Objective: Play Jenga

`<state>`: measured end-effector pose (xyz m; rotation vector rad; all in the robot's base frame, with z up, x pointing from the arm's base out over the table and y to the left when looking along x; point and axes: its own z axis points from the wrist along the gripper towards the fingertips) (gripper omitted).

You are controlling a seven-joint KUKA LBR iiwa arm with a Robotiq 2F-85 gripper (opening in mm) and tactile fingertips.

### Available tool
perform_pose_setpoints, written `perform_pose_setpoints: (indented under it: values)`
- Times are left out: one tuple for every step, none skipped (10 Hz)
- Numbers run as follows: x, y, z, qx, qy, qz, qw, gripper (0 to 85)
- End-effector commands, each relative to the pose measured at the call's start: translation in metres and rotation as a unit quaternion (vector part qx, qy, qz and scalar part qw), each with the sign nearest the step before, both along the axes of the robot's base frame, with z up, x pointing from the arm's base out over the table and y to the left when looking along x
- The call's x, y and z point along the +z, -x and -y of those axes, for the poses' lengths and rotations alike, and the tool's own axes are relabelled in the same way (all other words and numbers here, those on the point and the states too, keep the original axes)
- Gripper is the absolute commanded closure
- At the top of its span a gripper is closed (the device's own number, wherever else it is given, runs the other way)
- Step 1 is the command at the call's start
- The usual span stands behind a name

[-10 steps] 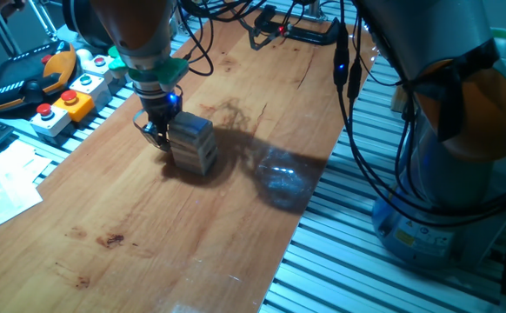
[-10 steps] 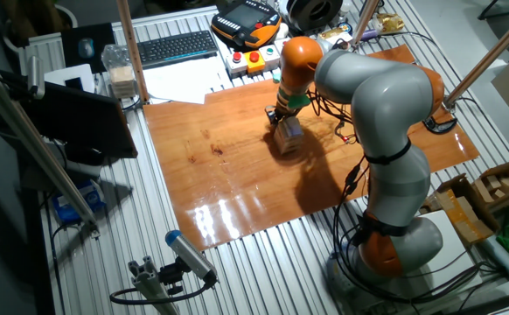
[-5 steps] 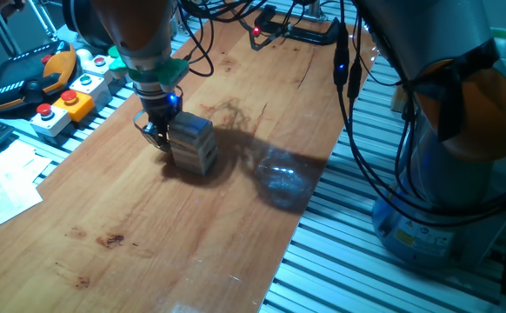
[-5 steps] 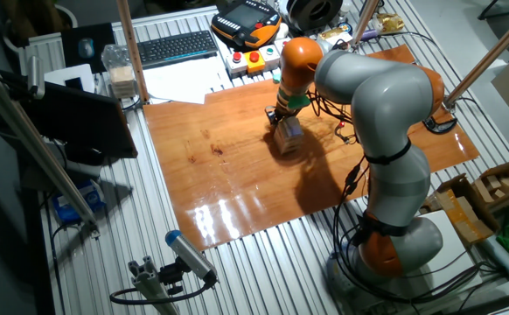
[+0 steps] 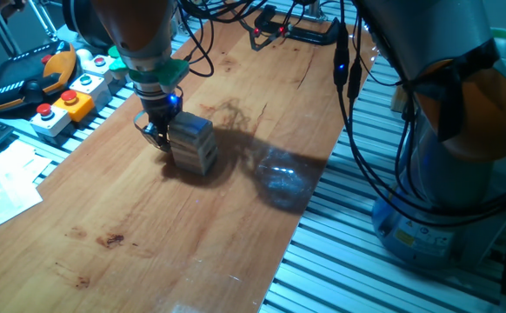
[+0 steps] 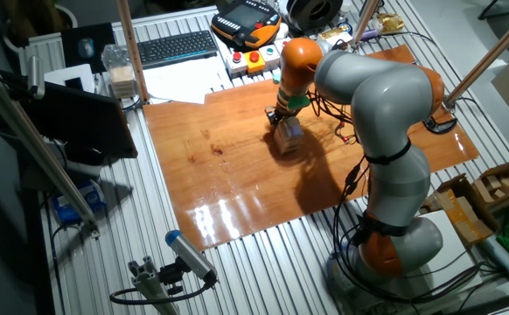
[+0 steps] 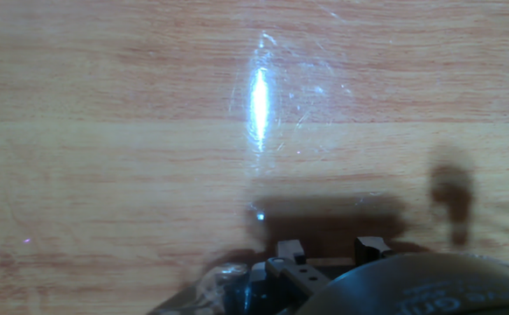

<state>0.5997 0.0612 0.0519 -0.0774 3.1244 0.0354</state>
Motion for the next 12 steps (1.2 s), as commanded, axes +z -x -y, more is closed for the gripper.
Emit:
perform_pose_setpoints:
  values:
    - [-0.0001,-0.0001,-0.0001,0.0,0.0,0.0,1.0,47.0]
    - [-0.0002,0.0,-0.0002,0.0,0.0,0.0,1.0,47.3]
    - [-0.0002,0.0,-0.0003,0.0,0.0,0.0,1.0,47.7]
    - [-0.0004,0.0001,-0.0004,0.0,0.0,0.0,1.0,48.0]
    - [-0.0006,0.0002,-0.0003,0.0,0.0,0.0,1.0,48.7]
    - [-0.0011,0.0003,-0.0002,0.001,0.0,0.0,1.0,49.0]
    - [-0.0015,0.0003,-0.0002,0.002,0.0,0.0,1.0,49.3]
    - [-0.0018,0.0003,-0.0003,0.002,0.0,0.0,1.0,49.7]
    - [-0.0019,0.0002,-0.0003,0.003,0.001,0.0,1.0,49.7]
    - [-0.0018,0.0002,-0.0002,0.005,0.001,0.0,1.0,50.3]
    - [-0.0017,0.0002,-0.0002,0.007,0.002,0.0,1.0,51.7]
    - [-0.0017,0.0001,-0.0003,0.008,0.002,0.0,1.0,53.7]
